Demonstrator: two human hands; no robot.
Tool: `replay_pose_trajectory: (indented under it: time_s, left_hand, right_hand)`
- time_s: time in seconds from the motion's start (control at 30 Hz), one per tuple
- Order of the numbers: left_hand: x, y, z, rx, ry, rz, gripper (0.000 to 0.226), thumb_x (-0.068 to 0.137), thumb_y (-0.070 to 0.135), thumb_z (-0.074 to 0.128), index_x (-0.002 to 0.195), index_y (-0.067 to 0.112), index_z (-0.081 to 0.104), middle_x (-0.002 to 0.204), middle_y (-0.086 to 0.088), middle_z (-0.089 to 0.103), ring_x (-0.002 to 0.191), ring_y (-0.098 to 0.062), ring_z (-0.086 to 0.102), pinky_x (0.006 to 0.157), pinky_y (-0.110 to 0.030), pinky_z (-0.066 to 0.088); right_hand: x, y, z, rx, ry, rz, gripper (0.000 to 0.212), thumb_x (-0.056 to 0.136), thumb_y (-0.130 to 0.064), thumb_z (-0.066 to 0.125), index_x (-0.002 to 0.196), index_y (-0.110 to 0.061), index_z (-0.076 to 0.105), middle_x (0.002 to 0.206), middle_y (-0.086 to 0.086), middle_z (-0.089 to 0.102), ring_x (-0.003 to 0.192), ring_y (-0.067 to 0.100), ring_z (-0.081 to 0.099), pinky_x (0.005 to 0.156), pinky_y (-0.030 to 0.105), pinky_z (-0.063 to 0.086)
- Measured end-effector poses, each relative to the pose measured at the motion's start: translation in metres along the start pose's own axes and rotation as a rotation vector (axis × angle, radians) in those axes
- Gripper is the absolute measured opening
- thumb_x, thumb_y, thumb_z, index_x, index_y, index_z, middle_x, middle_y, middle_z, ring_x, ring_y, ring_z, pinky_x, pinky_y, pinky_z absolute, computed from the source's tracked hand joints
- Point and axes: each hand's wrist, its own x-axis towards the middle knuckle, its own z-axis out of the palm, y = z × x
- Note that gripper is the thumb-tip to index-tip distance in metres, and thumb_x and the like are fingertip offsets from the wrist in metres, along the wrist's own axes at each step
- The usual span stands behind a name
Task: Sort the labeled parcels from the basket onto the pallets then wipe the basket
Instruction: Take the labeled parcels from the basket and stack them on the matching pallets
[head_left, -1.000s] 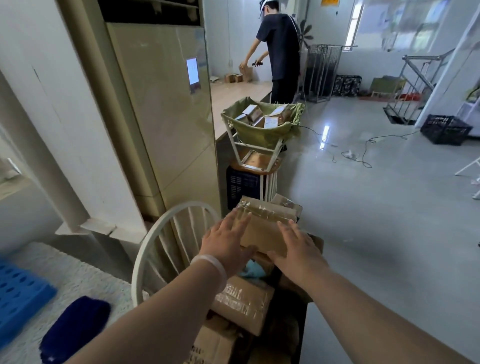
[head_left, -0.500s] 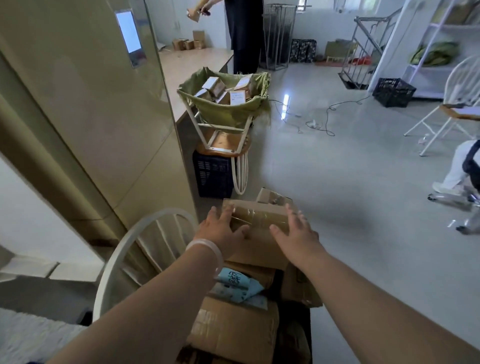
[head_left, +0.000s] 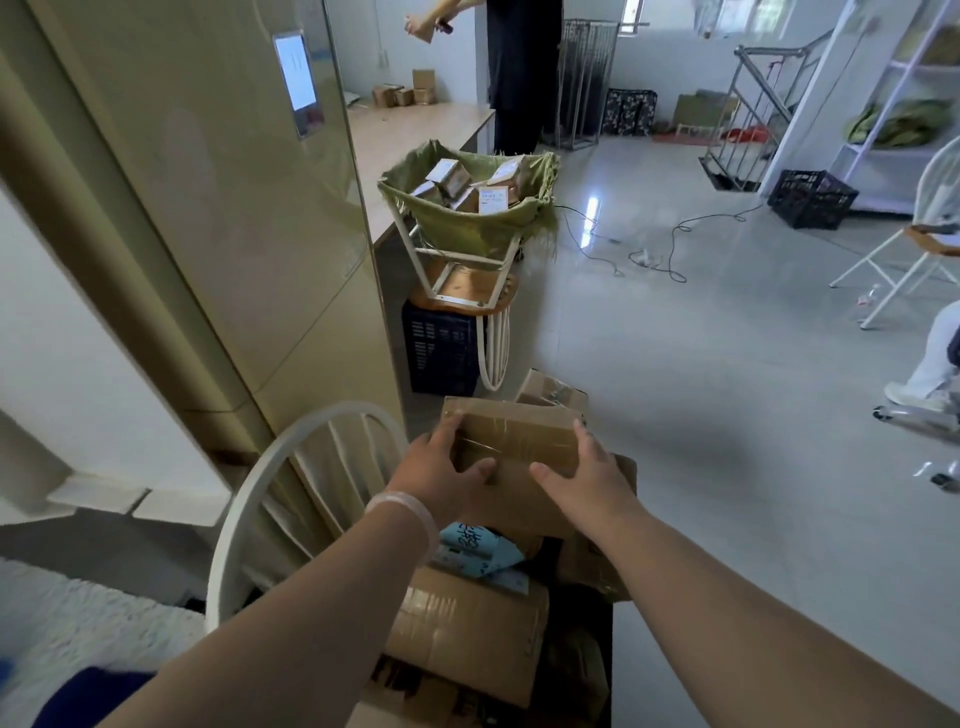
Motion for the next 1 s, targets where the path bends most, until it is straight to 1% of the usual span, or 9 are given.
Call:
replay_pose_trajectory:
  time_s: [0.17, 0.33, 0.47, 0.6, 0.77, 0.83, 0.9, 0.97, 1.0]
  left_hand:
    - [-0.033, 0.001, 0.005, -0.100, 0.049, -0.012, 0.088, 0.088, 0.041, 0.067, 0.152, 0.044, 0.007, 0.146, -0.002, 0.034, 0.131, -0.024, 0.042, 0.108, -0.045, 0.042]
    - [-0.063, 0.005, 0.007, -0.171, 0.141, -0.082, 0.111, 0.081, 0.037, 0.077, 0.155, 0.033, -0.005, 0.155, -0.004, 0.021, 0.140, -0.025, 0.032, 0.113, -0.044, 0.036]
    - [-0.080, 0.012, 0.006, -0.140, 0.188, -0.117, 0.107, 0.077, 0.034, 0.081, 0.155, 0.024, 0.009, 0.153, -0.005, 0.024, 0.137, -0.026, 0.035, 0.112, -0.040, 0.037]
    - [-0.096, 0.018, 0.012, -0.234, 0.275, -0.196, 0.093, 0.078, 0.035, 0.079, 0.150, 0.020, 0.021, 0.148, -0.007, 0.032, 0.130, -0.028, 0.043, 0.106, -0.044, 0.043]
    - [-0.111, 0.017, 0.016, -0.369, 0.357, -0.235, 0.083, 0.081, 0.038, 0.077, 0.141, 0.024, 0.022, 0.140, -0.008, 0.043, 0.119, -0.030, 0.051, 0.095, -0.047, 0.051]
    - [-0.117, 0.017, 0.016, -0.356, 0.360, -0.199, 0.091, 0.081, 0.033, 0.077, 0.146, 0.037, 0.013, 0.144, -0.007, 0.039, 0.124, -0.031, 0.048, 0.097, -0.049, 0.051]
    - [-0.122, 0.019, 0.015, -0.327, 0.337, -0.164, 0.096, 0.081, 0.027, 0.076, 0.147, 0.047, 0.009, 0.145, -0.007, 0.034, 0.129, -0.033, 0.043, 0.096, -0.050, 0.050]
    - [-0.124, 0.020, 0.015, -0.324, 0.348, -0.136, 0.088, 0.079, 0.025, 0.077, 0.143, 0.047, 0.020, 0.141, -0.005, 0.035, 0.125, -0.031, 0.045, 0.092, -0.047, 0.053]
    - [-0.125, 0.020, 0.015, -0.333, 0.368, -0.125, 0.082, 0.078, 0.026, 0.078, 0.140, 0.044, 0.026, 0.138, -0.003, 0.037, 0.121, -0.028, 0.047, 0.090, -0.044, 0.055]
  right_hand:
    - [-0.020, 0.003, -0.014, 0.043, 0.033, 0.019, 0.088, 0.087, -0.044, 0.069, 0.155, -0.023, 0.017, 0.146, 0.007, 0.037, 0.133, 0.027, 0.040, 0.105, 0.041, 0.040]
    - [-0.034, 0.006, -0.025, 0.049, -0.020, -0.017, 0.081, 0.077, -0.044, 0.079, 0.144, -0.023, 0.040, 0.130, 0.005, 0.054, 0.117, 0.025, 0.054, 0.100, 0.046, 0.050]
    - [-0.048, 0.004, -0.032, 0.083, -0.023, -0.045, 0.090, 0.074, -0.033, 0.084, 0.147, -0.020, 0.034, 0.138, 0.007, 0.047, 0.125, 0.027, 0.048, 0.104, 0.046, 0.045]
    - [-0.060, 0.005, -0.038, 0.085, -0.083, -0.053, 0.084, 0.086, -0.032, 0.074, 0.150, -0.021, 0.020, 0.147, 0.006, 0.037, 0.131, 0.028, 0.040, 0.101, 0.042, 0.041]
    - [-0.072, 0.003, -0.042, 0.166, -0.093, -0.079, 0.062, 0.096, -0.042, 0.057, 0.144, -0.024, 0.022, 0.146, 0.006, 0.039, 0.118, 0.024, 0.043, 0.085, 0.033, 0.038]
    - [-0.074, 0.001, -0.044, 0.182, -0.077, -0.099, 0.060, 0.098, -0.046, 0.052, 0.147, -0.025, 0.023, 0.148, 0.006, 0.038, 0.127, 0.029, 0.042, 0.088, 0.033, 0.038]
    - [-0.077, -0.001, -0.045, 0.187, -0.059, -0.121, 0.061, 0.099, -0.049, 0.047, 0.151, -0.028, 0.023, 0.152, 0.006, 0.036, 0.134, 0.030, 0.039, 0.099, 0.037, 0.039]
    - [-0.078, -0.002, -0.045, 0.179, -0.046, -0.127, 0.060, 0.100, -0.051, 0.042, 0.152, -0.028, 0.025, 0.153, 0.006, 0.035, 0.135, 0.029, 0.039, 0.101, 0.038, 0.041]
    - [-0.079, -0.003, -0.045, 0.179, -0.043, -0.125, 0.058, 0.100, -0.051, 0.041, 0.151, -0.028, 0.028, 0.151, 0.007, 0.037, 0.131, 0.027, 0.042, 0.092, 0.034, 0.044]
